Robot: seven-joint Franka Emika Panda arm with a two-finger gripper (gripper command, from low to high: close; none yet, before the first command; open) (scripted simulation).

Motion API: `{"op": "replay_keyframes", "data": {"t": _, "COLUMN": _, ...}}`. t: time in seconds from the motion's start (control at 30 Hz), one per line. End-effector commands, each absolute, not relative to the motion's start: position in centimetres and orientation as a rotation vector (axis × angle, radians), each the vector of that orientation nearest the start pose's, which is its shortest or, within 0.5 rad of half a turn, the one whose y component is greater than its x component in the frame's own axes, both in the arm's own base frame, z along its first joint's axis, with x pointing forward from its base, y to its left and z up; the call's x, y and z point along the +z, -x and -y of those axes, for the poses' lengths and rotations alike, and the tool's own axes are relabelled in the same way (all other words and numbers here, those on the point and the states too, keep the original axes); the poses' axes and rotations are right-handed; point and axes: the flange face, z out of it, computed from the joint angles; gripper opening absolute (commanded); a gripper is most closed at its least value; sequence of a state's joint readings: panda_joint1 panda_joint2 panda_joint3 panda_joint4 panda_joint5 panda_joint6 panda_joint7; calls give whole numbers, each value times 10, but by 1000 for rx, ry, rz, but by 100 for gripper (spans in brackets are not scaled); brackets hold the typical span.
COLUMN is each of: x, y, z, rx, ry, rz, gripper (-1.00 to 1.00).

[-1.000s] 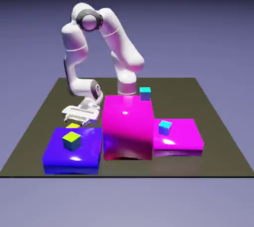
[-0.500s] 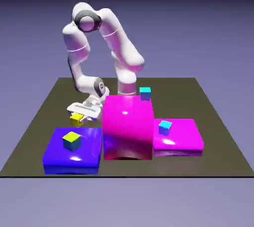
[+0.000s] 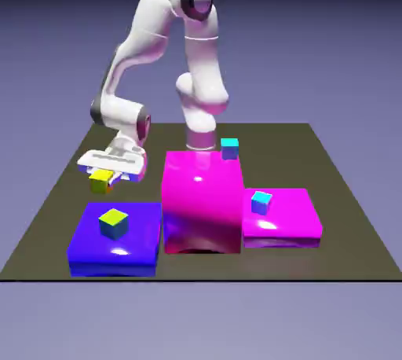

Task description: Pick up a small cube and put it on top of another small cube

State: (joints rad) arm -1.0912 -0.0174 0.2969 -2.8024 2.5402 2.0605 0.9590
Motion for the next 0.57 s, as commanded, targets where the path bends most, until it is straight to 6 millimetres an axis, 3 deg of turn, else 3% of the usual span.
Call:
{"op": "replay_keyframes", "data": {"t": 0.0, "x": 216, "y": -289, "z": 242, "rx": 362, "ry": -863, "rz": -1552, "gripper": -100}}
{"op": "replay_keyframes", "data": {"t": 0.2, "x": 220, "y": -324, "z": 205, "rx": 410, "ry": -855, "rz": -1553, "gripper": -100}}
{"op": "replay_keyframes", "data": {"t": 0.47, "x": 191, "y": -372, "z": 215, "rx": 410, "ry": -855, "rz": -1553, "gripper": -100}}
{"op": "replay_keyframes", "data": {"t": 0.5, "x": 191, "y": -372, "z": 215, "rx": 410, "ry": -855, "rz": -1553, "gripper": 100}}
{"op": "replay_keyframes", "data": {"t": 0.53, "x": 191, "y": -372, "z": 215, "rx": 410, "ry": -855, "rz": -1553, "gripper": 100}}
